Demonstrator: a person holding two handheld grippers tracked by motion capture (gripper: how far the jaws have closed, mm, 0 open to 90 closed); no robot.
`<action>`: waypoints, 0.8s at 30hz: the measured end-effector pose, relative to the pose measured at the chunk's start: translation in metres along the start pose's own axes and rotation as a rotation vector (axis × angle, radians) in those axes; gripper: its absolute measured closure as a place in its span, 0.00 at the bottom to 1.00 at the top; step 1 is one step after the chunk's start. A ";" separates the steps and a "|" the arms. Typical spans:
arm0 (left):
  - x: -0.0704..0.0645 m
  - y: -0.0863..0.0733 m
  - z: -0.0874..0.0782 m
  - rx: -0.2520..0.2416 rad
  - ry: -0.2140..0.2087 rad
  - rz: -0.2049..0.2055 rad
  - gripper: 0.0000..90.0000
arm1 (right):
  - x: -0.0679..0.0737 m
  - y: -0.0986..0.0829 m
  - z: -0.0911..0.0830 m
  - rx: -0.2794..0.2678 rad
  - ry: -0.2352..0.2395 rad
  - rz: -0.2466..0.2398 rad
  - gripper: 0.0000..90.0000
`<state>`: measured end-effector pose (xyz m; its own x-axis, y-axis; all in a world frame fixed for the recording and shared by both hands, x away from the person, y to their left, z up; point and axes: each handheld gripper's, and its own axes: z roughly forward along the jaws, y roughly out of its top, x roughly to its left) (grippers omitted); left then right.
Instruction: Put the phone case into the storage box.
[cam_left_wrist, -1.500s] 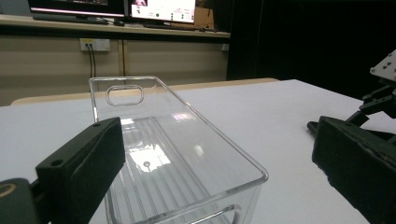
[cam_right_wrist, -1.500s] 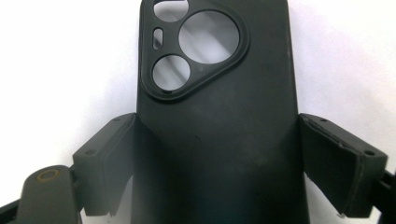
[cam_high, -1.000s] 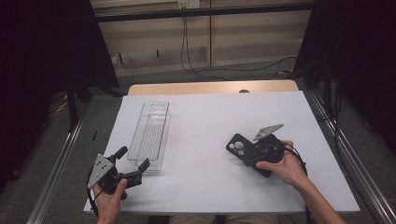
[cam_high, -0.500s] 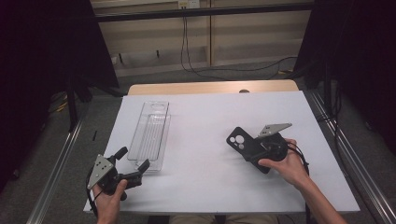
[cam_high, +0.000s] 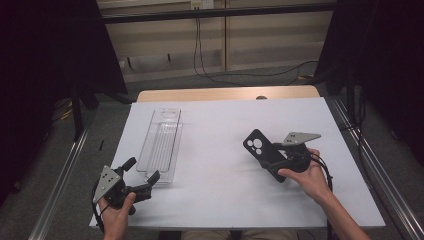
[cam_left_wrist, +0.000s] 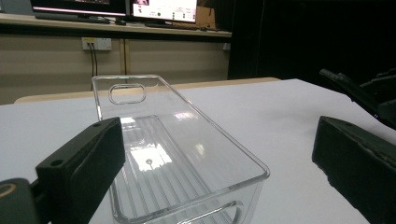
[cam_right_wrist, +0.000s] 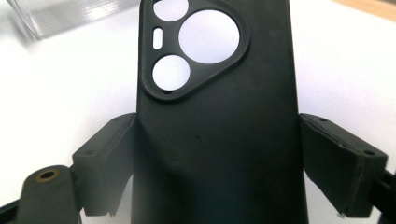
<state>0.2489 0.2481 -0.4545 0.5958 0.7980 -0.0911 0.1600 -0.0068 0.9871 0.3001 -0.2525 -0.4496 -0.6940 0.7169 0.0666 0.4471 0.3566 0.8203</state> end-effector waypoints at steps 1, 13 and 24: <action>0.000 0.000 0.000 -0.001 0.000 -0.001 0.03 | 0.000 0.000 0.000 -0.017 0.005 0.002 0.16; -0.001 0.001 0.001 -0.004 -0.014 0.004 0.03 | -0.001 -0.002 -0.007 -0.173 0.009 -0.009 0.16; -0.002 0.002 0.000 -0.013 -0.010 0.003 0.03 | -0.007 -0.005 -0.015 -0.270 -0.048 0.025 0.16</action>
<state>0.2479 0.2461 -0.4520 0.6038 0.7921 -0.0891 0.1481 -0.0017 0.9890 0.2948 -0.2684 -0.4459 -0.6542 0.7533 0.0672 0.2927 0.1701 0.9410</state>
